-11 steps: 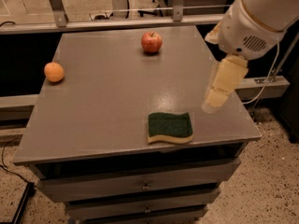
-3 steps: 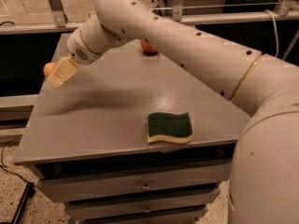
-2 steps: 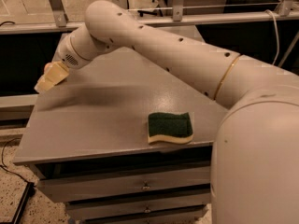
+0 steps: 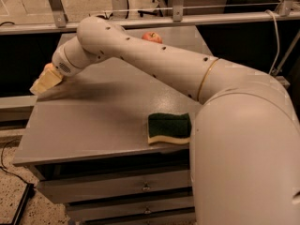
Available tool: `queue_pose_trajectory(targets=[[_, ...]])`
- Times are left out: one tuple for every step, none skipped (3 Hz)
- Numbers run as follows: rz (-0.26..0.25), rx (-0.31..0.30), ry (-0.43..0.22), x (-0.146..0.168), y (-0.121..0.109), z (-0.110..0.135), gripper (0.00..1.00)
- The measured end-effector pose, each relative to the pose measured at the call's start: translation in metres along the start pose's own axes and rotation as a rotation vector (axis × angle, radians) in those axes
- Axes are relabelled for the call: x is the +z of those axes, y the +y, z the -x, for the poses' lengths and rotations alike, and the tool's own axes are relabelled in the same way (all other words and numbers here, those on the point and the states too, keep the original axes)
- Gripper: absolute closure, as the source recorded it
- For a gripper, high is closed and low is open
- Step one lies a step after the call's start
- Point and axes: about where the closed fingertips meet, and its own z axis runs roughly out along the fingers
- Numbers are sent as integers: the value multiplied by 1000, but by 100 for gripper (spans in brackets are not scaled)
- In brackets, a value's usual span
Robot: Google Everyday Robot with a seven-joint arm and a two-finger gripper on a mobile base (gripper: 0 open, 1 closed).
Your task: Move orange near apple
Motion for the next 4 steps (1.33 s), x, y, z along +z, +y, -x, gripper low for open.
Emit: queue_pose_trajectory(targets=[[-5, 20, -6, 7, -2, -7, 41], [-24, 16, -38, -3, -5, -2, 64], [-67, 0, -80, -37, -5, 8, 87], [-124, -3, -72, -87, -8, -2, 100]])
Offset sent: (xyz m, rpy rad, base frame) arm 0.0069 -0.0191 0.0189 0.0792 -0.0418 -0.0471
